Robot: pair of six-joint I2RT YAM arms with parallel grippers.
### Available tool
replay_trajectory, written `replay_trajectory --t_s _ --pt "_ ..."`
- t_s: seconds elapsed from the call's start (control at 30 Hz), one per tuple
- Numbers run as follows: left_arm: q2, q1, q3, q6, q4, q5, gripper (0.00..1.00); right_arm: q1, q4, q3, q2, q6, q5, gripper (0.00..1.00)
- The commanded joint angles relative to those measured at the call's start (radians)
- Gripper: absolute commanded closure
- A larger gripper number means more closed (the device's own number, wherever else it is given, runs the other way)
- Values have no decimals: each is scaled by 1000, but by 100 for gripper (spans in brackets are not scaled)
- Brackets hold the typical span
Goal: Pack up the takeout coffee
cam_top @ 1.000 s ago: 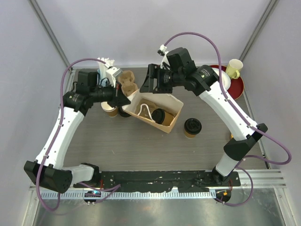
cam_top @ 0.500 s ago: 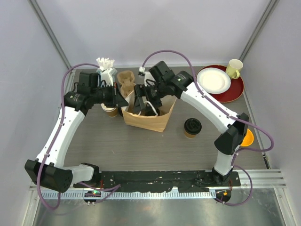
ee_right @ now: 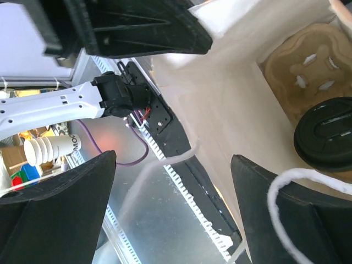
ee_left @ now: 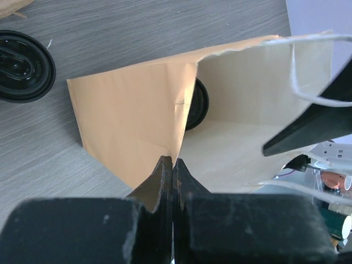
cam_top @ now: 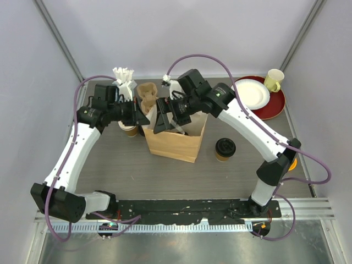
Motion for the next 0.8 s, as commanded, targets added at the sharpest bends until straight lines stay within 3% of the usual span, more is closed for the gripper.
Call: replay_trajectory --t_s 0.0,0.27,0.7,0.77 --pt "-1 5 9 5 20 -2 100 -7 24 21 -93 32 29 9" --pt "-6 5 9 15 9 -4 100 -31 24 16 -117 70 49 8" --pt "-9 6 10 26 40 51 100 -73 41 -68 -85 122 -180 7" --pt "-10 5 21 54 46 73 86 -76 55 -70 -86 124 -201 7"
